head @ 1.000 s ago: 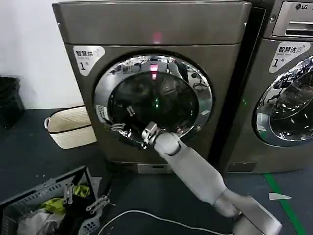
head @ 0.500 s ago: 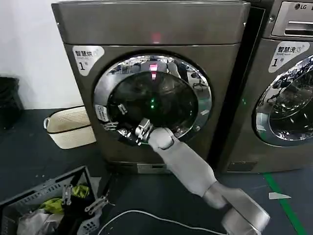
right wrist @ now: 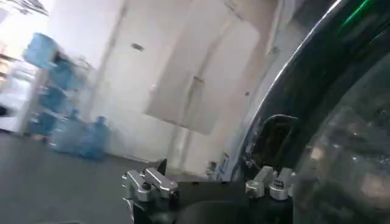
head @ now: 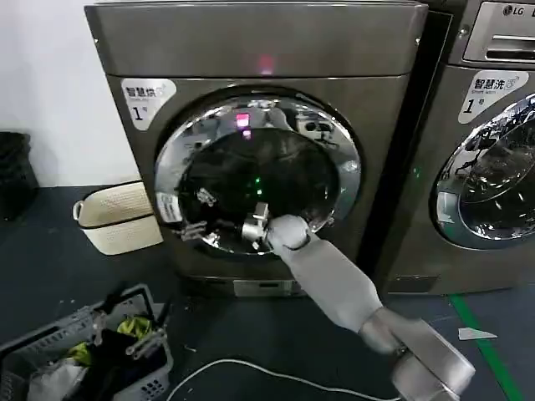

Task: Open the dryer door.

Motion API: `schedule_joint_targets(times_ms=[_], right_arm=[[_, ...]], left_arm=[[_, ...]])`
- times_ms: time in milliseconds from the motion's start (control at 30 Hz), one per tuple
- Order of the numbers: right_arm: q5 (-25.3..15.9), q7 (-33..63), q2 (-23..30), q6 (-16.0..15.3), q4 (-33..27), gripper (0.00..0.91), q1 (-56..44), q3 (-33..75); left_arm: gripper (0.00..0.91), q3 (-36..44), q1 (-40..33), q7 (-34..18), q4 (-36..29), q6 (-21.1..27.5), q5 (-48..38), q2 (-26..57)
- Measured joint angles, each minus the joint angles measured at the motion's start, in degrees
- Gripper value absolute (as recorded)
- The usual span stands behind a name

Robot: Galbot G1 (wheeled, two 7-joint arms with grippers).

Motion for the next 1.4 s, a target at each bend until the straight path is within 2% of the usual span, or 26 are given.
schedule_joint_targets(times_ms=[300,1000,1233,1400], right_arm=[[2.4,-6.7,-4.6,-0.1,5.8,0.907,-2.5,-0.2],[3.1,-13.1,-18.4,-1.0,22.5,0.907,-11.9,5.5],[3.2,-13.5,-23.6,-1.1,29.3,0.907,-19.4,12.0],[2.6,-15.4,-27.2,-0.6,35.4,0.907,-29.5,21.0]], left_arm=[[0.907,-3.1,-1.2,0.3,-0.6,1.3,-3.5,0.7],[0.907,-9.8,-3.8,0.8,0.4,3.5,-9.6,4.5],[0.907,-11.8,-6.4,0.8,2.0,5.6,-13.1,6.9],[0.907,-12.0,-8.4,0.8,3.7,6.1,-14.0,9.5]])
